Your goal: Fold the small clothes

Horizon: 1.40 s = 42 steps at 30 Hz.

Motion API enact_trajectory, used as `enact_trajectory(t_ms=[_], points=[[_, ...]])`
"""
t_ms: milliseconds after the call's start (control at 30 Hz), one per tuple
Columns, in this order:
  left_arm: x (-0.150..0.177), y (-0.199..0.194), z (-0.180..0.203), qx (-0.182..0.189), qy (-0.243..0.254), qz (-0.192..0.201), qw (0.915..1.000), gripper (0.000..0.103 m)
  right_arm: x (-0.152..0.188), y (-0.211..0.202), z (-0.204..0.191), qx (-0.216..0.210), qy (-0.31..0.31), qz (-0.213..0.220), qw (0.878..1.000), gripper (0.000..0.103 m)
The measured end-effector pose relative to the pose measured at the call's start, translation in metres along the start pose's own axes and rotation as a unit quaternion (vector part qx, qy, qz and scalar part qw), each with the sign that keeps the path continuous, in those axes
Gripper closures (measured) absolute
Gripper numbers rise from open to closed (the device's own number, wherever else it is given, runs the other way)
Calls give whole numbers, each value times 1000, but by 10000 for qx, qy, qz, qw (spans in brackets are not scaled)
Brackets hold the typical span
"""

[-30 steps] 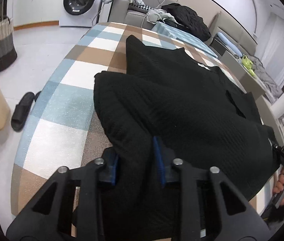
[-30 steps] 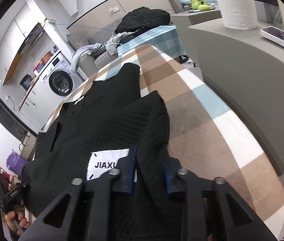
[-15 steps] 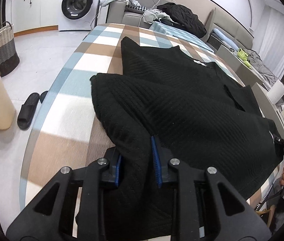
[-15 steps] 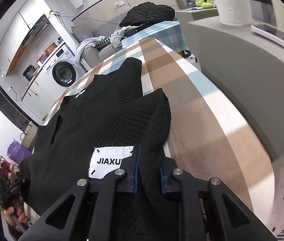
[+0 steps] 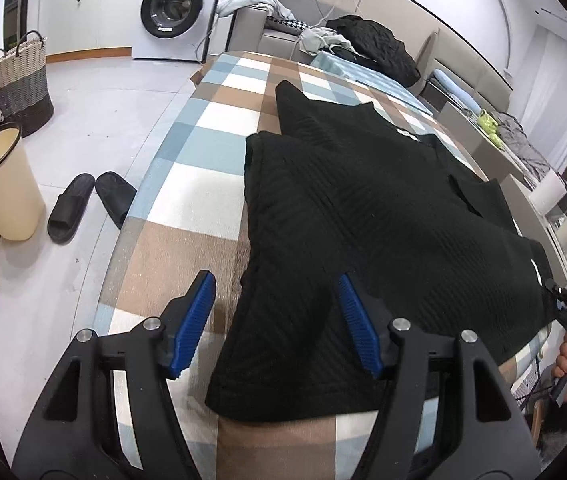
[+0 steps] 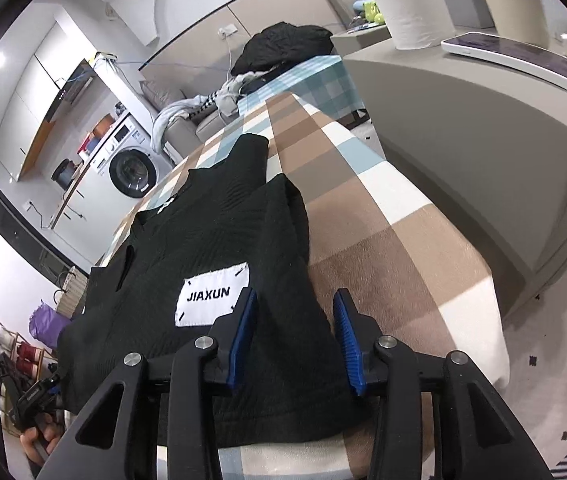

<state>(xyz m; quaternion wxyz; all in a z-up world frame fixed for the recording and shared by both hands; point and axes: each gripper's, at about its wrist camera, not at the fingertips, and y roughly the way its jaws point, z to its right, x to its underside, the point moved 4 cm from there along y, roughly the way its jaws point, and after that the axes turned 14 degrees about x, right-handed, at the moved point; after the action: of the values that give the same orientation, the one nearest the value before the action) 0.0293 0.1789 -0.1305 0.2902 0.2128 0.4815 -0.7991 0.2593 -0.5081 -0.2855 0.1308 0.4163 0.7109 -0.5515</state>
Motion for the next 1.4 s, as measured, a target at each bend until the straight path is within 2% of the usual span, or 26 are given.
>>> enact_trajectory(t_ms=[167, 233, 300, 400, 633, 667, 700, 767, 867, 967, 1133, 1333, 1400], points=[[9, -7, 8, 19, 136, -66, 9999, 42, 5, -7, -3, -20, -85, 198, 9998, 63], [12, -10, 14, 69, 232, -64, 9997, 46, 6, -9, -4, -12, -105, 246, 9996, 63], [13, -11, 19, 96, 330, -91, 9994, 65, 8, -11, -5, -3, -153, 304, 9994, 63], [15, -14, 25, 78, 447, -96, 9989, 80, 8, -14, -7, -48, -205, 417, 9989, 63], [15, -14, 19, -4, 336, -39, 9994, 83, 10, -18, -8, -18, -305, 526, 9981, 63], [15, -14, 19, 9, 344, -3, 9994, 89, 11, -17, -8, 6, -345, 523, 9980, 69], [13, -13, 19, -10, 344, 30, 9994, 92, 11, -16, -8, 82, -412, 504, 9978, 73], [11, -17, 19, 27, 312, 132, 9994, 97, 11, -14, -7, 118, -450, 512, 9976, 86], [5, -22, 20, 101, 238, 305, 9992, 99, 6, -15, -5, 62, -375, 558, 9977, 96], [-8, -29, 22, 248, 136, 526, 9982, 100, -5, -22, -10, -89, -260, 707, 9971, 98], [-39, -32, 30, 215, 163, 807, 9964, 100, -40, -25, -29, -339, 97, 1030, 9941, 98], [-97, -22, 32, 190, 189, 1129, 9932, 100, -96, -12, -63, -390, 446, 1238, 9905, 98], [-116, -14, 29, 172, 144, 1191, 9926, 100, -113, -6, -67, -280, 620, 1342, 9886, 98]])
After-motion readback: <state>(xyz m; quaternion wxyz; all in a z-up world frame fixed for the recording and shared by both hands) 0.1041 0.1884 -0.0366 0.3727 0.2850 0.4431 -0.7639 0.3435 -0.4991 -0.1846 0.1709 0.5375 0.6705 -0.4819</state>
